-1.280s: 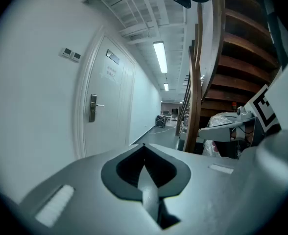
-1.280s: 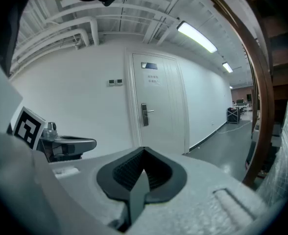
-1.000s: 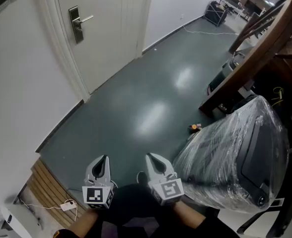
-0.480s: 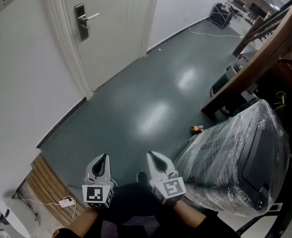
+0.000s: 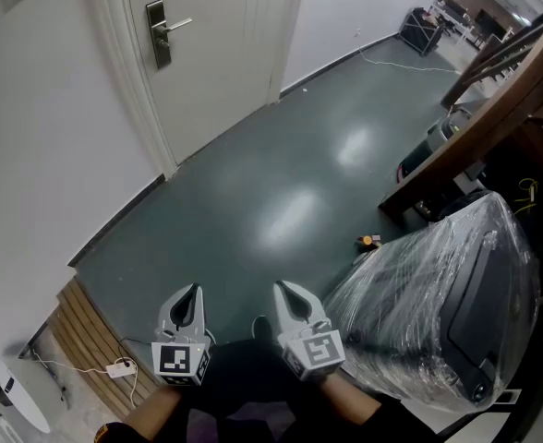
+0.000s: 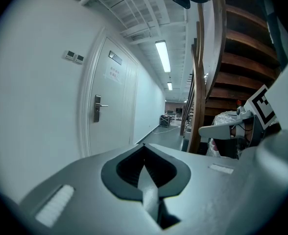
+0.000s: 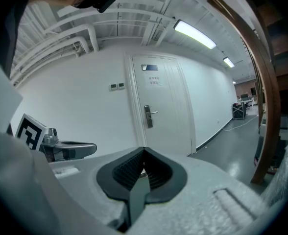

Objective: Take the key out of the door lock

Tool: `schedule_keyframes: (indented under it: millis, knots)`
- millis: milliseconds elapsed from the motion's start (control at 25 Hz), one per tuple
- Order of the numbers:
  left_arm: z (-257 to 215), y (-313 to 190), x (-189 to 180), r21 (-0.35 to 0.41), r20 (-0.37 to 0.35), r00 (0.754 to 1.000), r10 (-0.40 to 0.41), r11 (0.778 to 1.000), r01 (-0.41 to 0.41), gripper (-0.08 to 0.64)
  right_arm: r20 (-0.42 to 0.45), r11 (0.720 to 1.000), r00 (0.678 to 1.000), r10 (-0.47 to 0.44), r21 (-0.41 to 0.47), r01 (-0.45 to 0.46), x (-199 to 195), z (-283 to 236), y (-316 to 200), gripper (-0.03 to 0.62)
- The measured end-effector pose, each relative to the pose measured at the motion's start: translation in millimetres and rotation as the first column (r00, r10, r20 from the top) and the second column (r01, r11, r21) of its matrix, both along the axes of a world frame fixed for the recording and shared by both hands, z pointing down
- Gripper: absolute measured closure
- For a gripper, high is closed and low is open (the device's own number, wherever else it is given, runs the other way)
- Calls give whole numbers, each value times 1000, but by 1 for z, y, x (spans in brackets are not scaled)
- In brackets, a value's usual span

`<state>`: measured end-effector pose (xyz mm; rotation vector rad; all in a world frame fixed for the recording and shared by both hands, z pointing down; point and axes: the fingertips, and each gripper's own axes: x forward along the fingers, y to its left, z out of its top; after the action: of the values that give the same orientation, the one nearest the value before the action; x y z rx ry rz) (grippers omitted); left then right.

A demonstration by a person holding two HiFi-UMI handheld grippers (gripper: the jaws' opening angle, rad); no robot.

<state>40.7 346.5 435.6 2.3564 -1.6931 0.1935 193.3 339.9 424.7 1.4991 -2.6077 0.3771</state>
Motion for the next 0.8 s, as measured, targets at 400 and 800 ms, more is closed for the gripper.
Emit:
schedule_keyframes:
  millis: [400, 800]
  knots:
    - [-2, -5, 39, 10, 12, 999, -30, 999, 30, 545, 19, 999, 999, -33, 12, 33, 34, -5, -9, 601]
    - [2, 7, 68, 4, 56, 996, -67, 998, 66, 545, 54, 998, 997, -48, 30, 47, 68, 2, -9, 600]
